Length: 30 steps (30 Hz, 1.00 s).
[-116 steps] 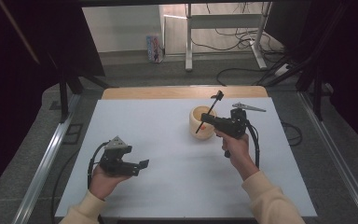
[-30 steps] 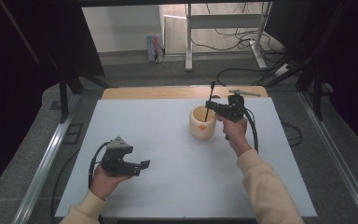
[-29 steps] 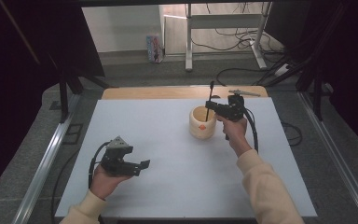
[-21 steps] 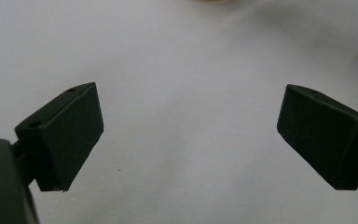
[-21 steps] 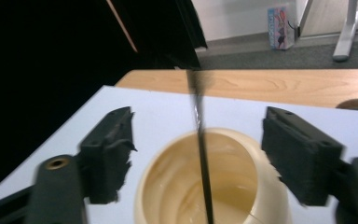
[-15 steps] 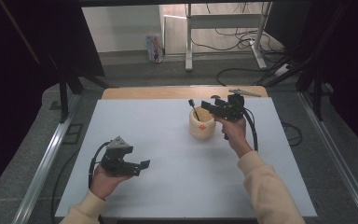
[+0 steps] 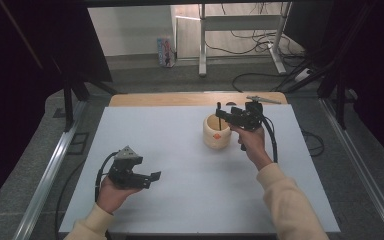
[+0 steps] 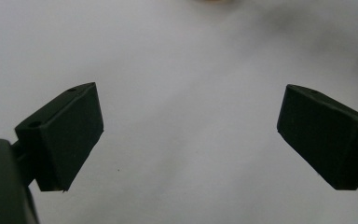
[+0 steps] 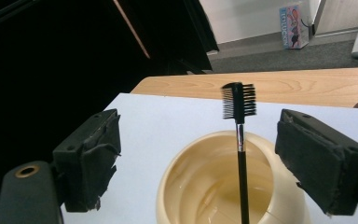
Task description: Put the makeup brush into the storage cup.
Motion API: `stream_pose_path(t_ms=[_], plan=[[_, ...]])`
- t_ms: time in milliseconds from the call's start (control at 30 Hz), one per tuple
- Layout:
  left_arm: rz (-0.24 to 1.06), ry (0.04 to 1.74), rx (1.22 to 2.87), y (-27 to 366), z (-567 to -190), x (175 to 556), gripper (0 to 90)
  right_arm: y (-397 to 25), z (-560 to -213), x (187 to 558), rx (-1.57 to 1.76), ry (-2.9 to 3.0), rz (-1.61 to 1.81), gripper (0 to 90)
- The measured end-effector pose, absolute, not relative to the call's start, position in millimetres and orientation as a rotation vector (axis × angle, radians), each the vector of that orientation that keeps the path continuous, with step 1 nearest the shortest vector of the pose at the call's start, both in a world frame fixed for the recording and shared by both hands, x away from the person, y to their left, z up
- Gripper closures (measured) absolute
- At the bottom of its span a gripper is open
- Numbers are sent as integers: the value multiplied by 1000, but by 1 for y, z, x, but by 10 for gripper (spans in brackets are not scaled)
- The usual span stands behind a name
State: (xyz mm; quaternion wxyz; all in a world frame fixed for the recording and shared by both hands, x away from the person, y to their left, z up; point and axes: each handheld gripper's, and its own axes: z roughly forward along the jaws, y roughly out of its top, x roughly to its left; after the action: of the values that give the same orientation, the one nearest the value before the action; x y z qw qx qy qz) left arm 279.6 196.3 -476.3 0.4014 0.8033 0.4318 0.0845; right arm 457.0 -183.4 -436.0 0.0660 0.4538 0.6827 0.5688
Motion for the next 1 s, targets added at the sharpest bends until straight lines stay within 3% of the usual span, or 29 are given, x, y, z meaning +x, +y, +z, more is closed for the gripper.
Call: stream_pose_path(t_ms=[533,1000], plan=[[214,1092,2026,196,-476,279,79,-197,-432,443,1335,2094,1697,110],[219,1098,2020,198,-475,279,78,-231,-426,406,1264,2128,1648,96]])
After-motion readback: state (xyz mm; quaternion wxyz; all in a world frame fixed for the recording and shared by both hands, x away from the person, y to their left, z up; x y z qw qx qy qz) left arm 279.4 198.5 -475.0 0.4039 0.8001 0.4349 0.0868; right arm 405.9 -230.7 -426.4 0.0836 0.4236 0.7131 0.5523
